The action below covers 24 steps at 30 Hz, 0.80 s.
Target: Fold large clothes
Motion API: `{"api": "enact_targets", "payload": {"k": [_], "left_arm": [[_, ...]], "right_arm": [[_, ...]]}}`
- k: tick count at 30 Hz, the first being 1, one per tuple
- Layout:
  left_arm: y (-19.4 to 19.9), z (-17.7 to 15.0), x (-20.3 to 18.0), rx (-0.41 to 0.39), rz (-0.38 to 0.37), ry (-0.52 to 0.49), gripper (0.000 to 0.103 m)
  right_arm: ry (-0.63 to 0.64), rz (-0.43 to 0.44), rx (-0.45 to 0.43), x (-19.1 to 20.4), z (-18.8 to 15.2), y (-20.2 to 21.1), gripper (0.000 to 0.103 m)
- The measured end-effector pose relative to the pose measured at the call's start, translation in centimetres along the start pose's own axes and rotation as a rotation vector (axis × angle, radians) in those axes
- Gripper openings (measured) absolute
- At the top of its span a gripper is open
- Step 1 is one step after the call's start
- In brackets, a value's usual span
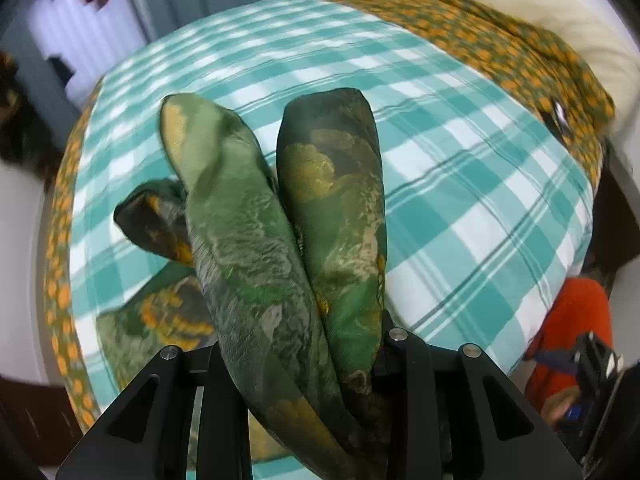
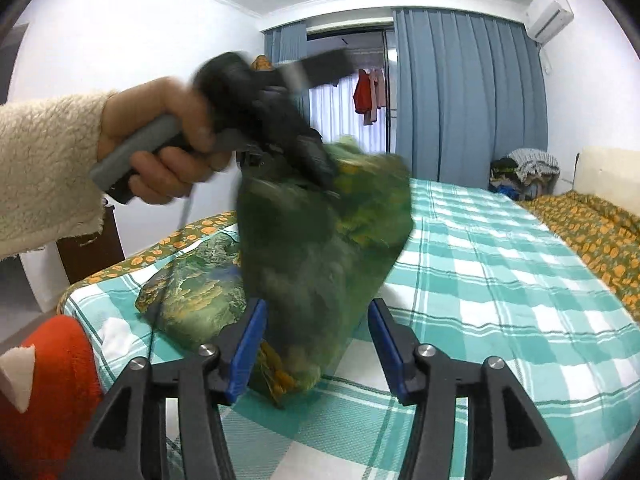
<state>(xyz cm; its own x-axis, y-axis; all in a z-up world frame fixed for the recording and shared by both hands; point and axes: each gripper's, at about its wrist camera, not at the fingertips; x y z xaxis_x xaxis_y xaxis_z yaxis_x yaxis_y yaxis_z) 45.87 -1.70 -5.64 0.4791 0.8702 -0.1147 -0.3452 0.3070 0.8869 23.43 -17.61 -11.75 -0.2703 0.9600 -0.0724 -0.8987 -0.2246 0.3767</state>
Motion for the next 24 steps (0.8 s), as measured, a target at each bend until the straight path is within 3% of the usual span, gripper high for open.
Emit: {"api": "enact_targets", "payload": {"k": [13,24], "left_arm": [[0.6,-7.0,10.5,-0.045,-0.063,0.182,0.03],[0.2,-11.4,18.5,-0.095,-0.137,0.354,0.031]], "right_arm": [[-0.124,-0.005,0.175,-2.1,-1.2,-3.5,0.054],[-0.133,0.183,0.297,3.4,3.0,-11.8,0.054]]}}
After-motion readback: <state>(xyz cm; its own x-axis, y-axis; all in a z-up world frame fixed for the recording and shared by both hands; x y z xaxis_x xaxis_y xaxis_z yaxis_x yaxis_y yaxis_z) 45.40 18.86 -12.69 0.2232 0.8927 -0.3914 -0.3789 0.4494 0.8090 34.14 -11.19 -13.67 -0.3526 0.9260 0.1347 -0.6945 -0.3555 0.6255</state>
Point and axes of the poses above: each gripper's, at about its wrist camera, not at the fingertips, and y roughly against the way its jaws point, x to its left, z to its top, and after that the axes turned 9 degrees about -z, right-handed
